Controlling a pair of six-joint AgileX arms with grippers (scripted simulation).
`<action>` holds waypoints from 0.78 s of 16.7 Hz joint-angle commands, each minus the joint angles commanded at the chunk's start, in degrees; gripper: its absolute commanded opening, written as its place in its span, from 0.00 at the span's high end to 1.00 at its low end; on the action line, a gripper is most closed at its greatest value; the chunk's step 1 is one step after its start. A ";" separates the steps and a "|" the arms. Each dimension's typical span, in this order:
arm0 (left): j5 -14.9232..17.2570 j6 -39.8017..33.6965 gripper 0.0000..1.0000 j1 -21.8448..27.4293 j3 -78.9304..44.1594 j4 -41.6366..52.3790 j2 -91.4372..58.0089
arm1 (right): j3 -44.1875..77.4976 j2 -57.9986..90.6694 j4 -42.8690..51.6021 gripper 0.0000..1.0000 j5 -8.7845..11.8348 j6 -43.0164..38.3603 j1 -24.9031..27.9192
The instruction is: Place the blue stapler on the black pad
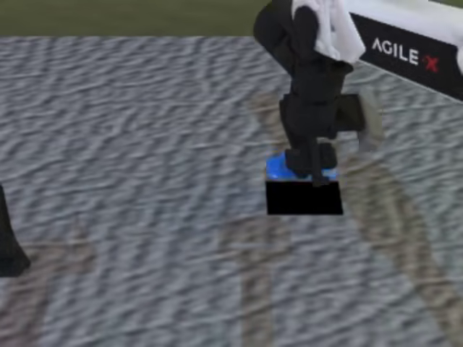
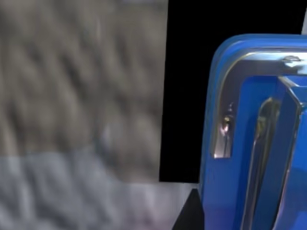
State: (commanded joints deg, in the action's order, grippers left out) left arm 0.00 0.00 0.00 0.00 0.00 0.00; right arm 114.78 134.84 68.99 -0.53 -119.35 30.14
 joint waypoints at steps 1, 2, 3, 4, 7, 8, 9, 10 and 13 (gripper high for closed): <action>0.00 0.00 0.00 0.00 0.00 0.00 0.00 | -2.44 0.33 -2.81 1.00 0.00 0.01 -0.06; 0.00 0.00 0.00 0.00 0.00 0.00 0.00 | -4.56 0.61 -5.04 1.00 0.01 0.01 -0.10; 0.00 0.00 0.00 0.00 0.00 0.00 0.00 | -6.11 0.86 -6.66 1.00 0.01 -0.01 -0.12; 0.00 0.00 0.00 0.00 0.00 0.00 0.00 | -7.07 1.06 -7.66 1.00 0.01 -0.05 -0.13; 0.00 0.00 0.00 0.00 0.00 0.00 0.00 | -7.45 1.16 -8.07 1.00 0.01 -0.09 -0.12; 0.00 0.00 0.00 0.00 0.00 0.00 0.00 | -7.45 1.16 -8.07 1.00 0.01 -0.09 -0.12; 0.00 0.00 0.00 0.00 0.00 0.00 0.00 | -7.45 1.16 -8.07 0.92 0.01 -0.09 -0.12; 0.00 0.00 0.00 0.00 0.00 0.00 0.00 | -7.45 1.16 -8.07 0.85 0.01 -0.09 -0.12; 0.00 0.00 0.00 0.00 0.00 0.00 0.00 | -7.45 1.16 -8.07 0.62 0.01 -0.09 -0.12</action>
State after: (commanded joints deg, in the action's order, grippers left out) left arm 0.00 0.00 0.00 0.00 0.00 0.00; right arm 107.33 136.01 60.92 -0.53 -119.44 30.02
